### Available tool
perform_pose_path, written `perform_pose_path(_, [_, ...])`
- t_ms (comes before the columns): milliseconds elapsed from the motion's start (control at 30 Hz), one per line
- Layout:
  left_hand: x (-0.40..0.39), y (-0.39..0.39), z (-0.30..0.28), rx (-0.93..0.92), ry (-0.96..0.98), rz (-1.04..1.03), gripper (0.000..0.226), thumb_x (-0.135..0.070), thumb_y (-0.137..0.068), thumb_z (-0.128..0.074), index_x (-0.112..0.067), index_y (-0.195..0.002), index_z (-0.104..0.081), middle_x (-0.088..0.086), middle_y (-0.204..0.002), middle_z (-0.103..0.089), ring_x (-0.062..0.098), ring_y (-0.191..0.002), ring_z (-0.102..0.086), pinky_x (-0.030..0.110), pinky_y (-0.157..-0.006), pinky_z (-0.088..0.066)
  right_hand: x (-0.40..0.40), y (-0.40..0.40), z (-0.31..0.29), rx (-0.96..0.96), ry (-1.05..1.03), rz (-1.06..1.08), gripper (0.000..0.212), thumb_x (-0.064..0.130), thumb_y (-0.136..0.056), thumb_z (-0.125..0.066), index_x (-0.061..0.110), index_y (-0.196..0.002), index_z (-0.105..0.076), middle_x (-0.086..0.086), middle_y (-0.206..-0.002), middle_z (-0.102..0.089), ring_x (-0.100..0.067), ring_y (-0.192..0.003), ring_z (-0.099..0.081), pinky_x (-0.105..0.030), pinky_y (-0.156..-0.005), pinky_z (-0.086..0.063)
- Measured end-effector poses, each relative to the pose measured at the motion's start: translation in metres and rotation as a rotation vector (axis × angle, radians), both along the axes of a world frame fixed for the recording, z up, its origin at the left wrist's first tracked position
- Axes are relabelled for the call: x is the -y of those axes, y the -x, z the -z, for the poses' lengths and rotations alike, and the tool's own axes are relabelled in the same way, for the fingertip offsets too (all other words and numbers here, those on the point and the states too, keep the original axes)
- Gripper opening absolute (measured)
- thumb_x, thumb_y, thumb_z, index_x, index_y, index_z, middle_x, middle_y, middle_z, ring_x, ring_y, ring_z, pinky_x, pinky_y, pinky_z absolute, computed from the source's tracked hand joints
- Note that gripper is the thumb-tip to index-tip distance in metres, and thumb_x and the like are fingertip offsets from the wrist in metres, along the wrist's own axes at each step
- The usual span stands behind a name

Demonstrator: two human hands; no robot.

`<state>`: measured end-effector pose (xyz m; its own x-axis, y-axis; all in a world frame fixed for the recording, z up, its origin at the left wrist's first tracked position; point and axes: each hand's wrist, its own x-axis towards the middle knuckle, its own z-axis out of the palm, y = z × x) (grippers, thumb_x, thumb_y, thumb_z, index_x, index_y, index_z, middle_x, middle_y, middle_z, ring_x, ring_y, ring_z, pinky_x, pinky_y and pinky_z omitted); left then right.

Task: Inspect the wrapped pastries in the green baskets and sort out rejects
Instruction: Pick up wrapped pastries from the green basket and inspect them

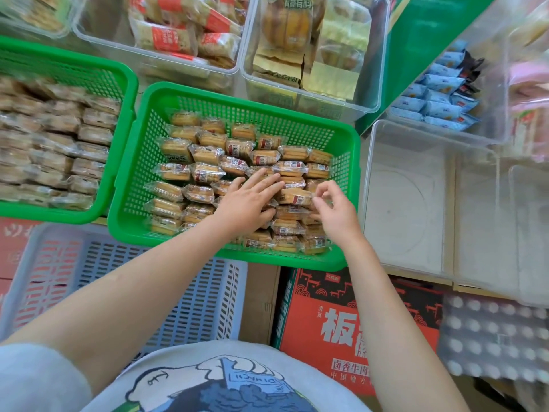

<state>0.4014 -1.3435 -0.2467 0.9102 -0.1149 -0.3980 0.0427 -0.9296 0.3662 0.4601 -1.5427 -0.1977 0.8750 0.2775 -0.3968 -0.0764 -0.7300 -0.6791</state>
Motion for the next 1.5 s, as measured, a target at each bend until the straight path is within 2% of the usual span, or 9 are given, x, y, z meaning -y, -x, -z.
perform_pose_path(100, [0.000, -0.001, -0.009, -0.032, 0.037, -0.015, 0.068, -0.051, -0.102, -0.044, -0.035, -0.160, -0.012, -0.011, -0.168, -0.003, 0.014, -0.154, 0.009, 0.050, -0.124, -0.003, 0.008, 0.006, -0.016, 0.028, -0.125, 0.055, 0.024, 0.015, -0.098, -0.057, 0.035, -0.086, -0.053, 0.006, -0.111, -0.062, -0.007, -0.100, -0.061, -0.038, -0.088, -0.051])
perform_pose_path(233, [0.002, 0.009, -0.043, -0.027, 0.195, -0.135, 0.076, -0.055, -0.095, -0.057, -0.033, -0.158, -0.020, -0.006, -0.167, -0.015, 0.016, -0.155, -0.006, 0.047, -0.123, -0.009, 0.011, 0.018, -0.044, -0.078, -0.471, 0.310, 0.016, 0.013, -0.102, -0.053, 0.025, -0.093, -0.055, -0.004, -0.103, -0.069, -0.022, -0.099, -0.067, -0.048, -0.087, -0.058])
perform_pose_path(400, [0.017, 0.041, -0.103, -0.122, 1.154, -0.646, 0.050, -0.039, -0.086, -0.072, -0.034, -0.134, -0.059, 0.001, -0.125, -0.067, 0.019, -0.110, -0.067, 0.037, -0.091, -0.056, 0.001, 0.047, -0.079, -0.259, -0.693, 0.453, 0.009, 0.008, -0.106, -0.042, 0.010, -0.099, -0.049, -0.008, -0.091, -0.070, -0.018, -0.079, -0.070, -0.032, -0.069, -0.058])
perform_pose_path(533, [0.022, 0.065, -0.122, -0.141, 1.398, -0.947, 0.031, -0.032, -0.085, -0.069, -0.016, -0.112, -0.073, 0.006, -0.103, -0.076, 0.022, -0.091, -0.072, 0.036, -0.075, -0.061, -0.001, 0.074, -0.091, -0.362, -0.636, 0.373, 0.014, 0.009, -0.104, -0.040, 0.005, -0.101, -0.053, -0.011, -0.087, -0.070, -0.023, -0.072, -0.066, -0.038, -0.067, -0.055])
perform_pose_path(733, [0.020, 0.095, -0.131, -0.242, 1.327, -0.874, 0.029, -0.033, -0.071, -0.078, -0.012, -0.091, -0.077, 0.009, -0.091, -0.074, 0.023, -0.084, -0.069, 0.039, -0.076, -0.056, 0.002, 0.101, -0.103, -0.499, -0.635, 0.234, 0.050, 0.041, -0.091, -0.057, -0.005, -0.111, -0.056, -0.015, -0.092, -0.067, -0.023, -0.075, -0.060, -0.028, -0.059, -0.048])
perform_pose_path(900, [0.022, 0.109, -0.144, -0.221, 1.530, -0.912, 0.030, -0.026, -0.080, -0.069, -0.004, -0.100, -0.067, 0.009, -0.089, -0.074, 0.017, -0.074, -0.071, 0.025, -0.062, -0.058, 0.010, 0.110, -0.111, -0.478, -0.821, 0.402, 0.024, 0.031, -0.087, -0.060, 0.008, -0.095, -0.061, -0.004, -0.084, -0.073, -0.017, -0.074, -0.065, -0.029, -0.067, -0.049])
perform_pose_path(1000, [0.026, 0.115, -0.149, -0.204, 1.582, -0.914, 0.026, -0.022, -0.082, -0.067, -0.005, -0.102, -0.073, 0.011, -0.098, -0.075, 0.019, -0.085, -0.072, 0.026, -0.069, -0.060, 0.012, 0.115, -0.112, -0.367, -0.795, 0.429, 0.020, 0.030, -0.093, -0.057, 0.010, -0.094, -0.060, -0.004, -0.085, -0.072, -0.029, -0.082, -0.059, -0.033, -0.069, -0.044])
perform_pose_path(1267, [0.042, 0.116, -0.154, 0.097, 1.225, -1.030, 0.009, -0.012, -0.094, -0.067, -0.010, -0.095, -0.076, -0.008, -0.081, -0.075, 0.003, -0.077, -0.070, 0.018, -0.065, -0.054, 0.017, 0.132, -0.115, -0.110, -0.627, 0.371, 0.018, 0.026, -0.104, -0.049, 0.013, -0.091, -0.049, -0.018, -0.092, -0.070, -0.019, -0.067, -0.063, -0.022, -0.042, -0.039])
perform_pose_path(1500, [0.047, 0.118, -0.154, -0.103, 1.221, -1.003, 0.013, -0.011, -0.099, -0.060, -0.013, -0.110, -0.067, 0.002, -0.088, -0.068, 0.012, -0.081, -0.066, 0.025, -0.066, -0.056, 0.012, 0.134, -0.110, -0.044, -0.657, 0.489, 0.018, 0.028, -0.102, -0.054, 0.019, -0.086, -0.049, -0.015, -0.092, -0.073, -0.028, -0.076, -0.068, -0.029, -0.051, -0.045])
